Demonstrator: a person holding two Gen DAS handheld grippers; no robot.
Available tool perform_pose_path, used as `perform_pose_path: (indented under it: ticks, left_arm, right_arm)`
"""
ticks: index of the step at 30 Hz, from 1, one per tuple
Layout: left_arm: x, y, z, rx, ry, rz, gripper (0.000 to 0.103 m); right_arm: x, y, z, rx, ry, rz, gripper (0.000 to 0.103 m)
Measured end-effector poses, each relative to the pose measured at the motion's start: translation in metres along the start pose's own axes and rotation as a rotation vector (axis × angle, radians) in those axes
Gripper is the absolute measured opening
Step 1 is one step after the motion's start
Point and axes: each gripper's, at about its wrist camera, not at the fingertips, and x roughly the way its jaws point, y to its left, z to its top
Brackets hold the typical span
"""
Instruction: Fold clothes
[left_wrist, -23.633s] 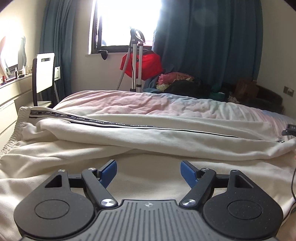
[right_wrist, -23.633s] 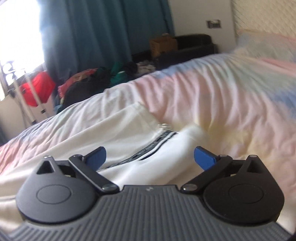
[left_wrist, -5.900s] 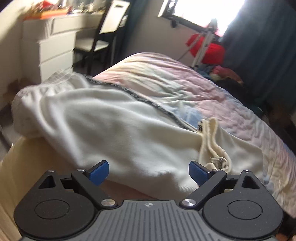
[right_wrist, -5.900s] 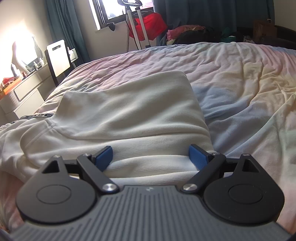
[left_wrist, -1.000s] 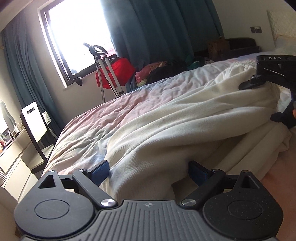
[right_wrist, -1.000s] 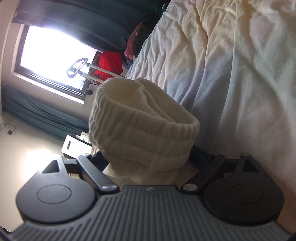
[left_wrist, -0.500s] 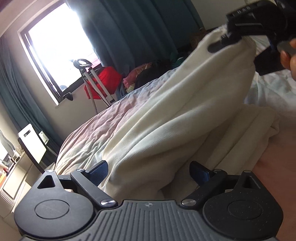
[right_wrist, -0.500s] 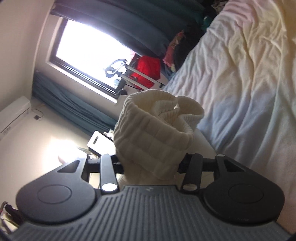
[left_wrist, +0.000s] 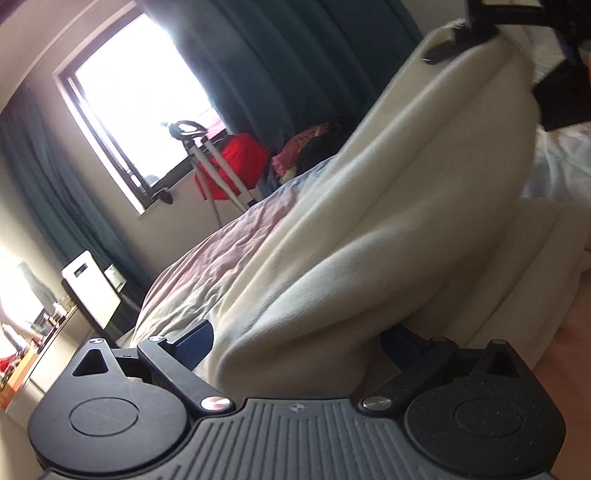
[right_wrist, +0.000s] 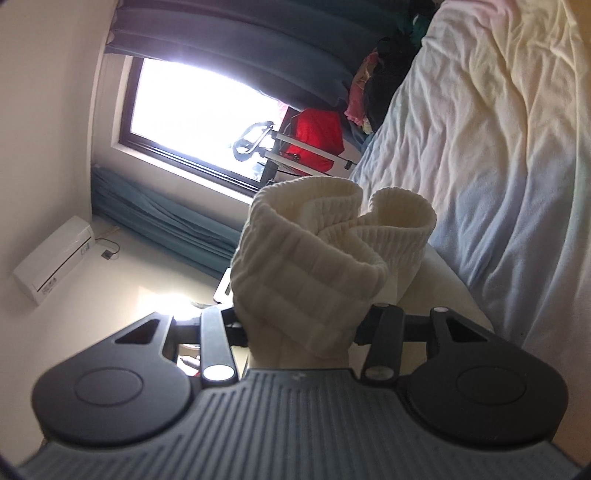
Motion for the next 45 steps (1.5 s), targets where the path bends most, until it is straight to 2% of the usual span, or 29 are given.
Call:
perform_pose_path:
  ticks: [4,6,15,23,25,27,28,31,34,35,42,45]
  left_arm:
    - [0.005,0.033,-0.007,-0.195,0.065,0.011,0.099]
    - [0.004,0.042,-0.009,-0.249,0.08,0.002,0.099]
    - [-0.009,0.039,-0.01,-0.271,0.07,0.009,0.097]
    - [-0.014,0.044,-0.012,-0.342,0.033,0.0,0.096]
    - [-0.016,0.051,-0.014,-0.389,0.036,-0.012,0.096]
    - [-0.017,0.06,-0.018,-0.459,0.055,-0.022,0.096]
    - [-0.016,0.065,-0.02,-0.5,0.07,-0.033,0.096]
    - [-0.012,0.078,-0.03,-0.624,0.137,-0.074,0.096]
    - [-0.008,0.083,-0.037,-0.684,0.19,-0.094,0.096]
    - [-0.008,0.084,-0.038,-0.69,0.199,-0.098,0.096]
    - [-0.008,0.089,-0.04,-0.712,0.237,-0.122,0.097]
    - [-0.007,0.092,-0.042,-0.734,0.253,-0.117,0.098]
  right_arm:
    - [0.003,-0.008,-0.002,0.012,0.008,-0.093,0.052]
    - [0.005,-0.011,-0.004,0.017,0.013,-0.122,0.053]
    - [0.002,-0.032,-0.019,0.056,0.027,-0.226,0.055]
    - [0.004,-0.033,-0.022,0.066,0.008,-0.223,0.059]
    - [0.001,-0.034,-0.023,0.068,0.002,-0.21,0.065]
    - [-0.001,-0.031,-0.022,0.045,-0.014,-0.206,0.08]
    - [-0.002,-0.03,-0.022,0.025,-0.019,-0.215,0.083]
    - [0.003,-0.036,-0.024,0.002,0.0,-0.238,0.084]
    - [0.007,-0.048,-0.028,0.011,0.027,-0.267,0.084]
    - [0.008,-0.052,-0.029,0.015,0.034,-0.279,0.088]
    - [0.015,-0.063,-0.03,0.064,0.039,-0.197,0.092]
    - [0.01,-0.048,-0.03,0.027,0.025,-0.13,0.093]
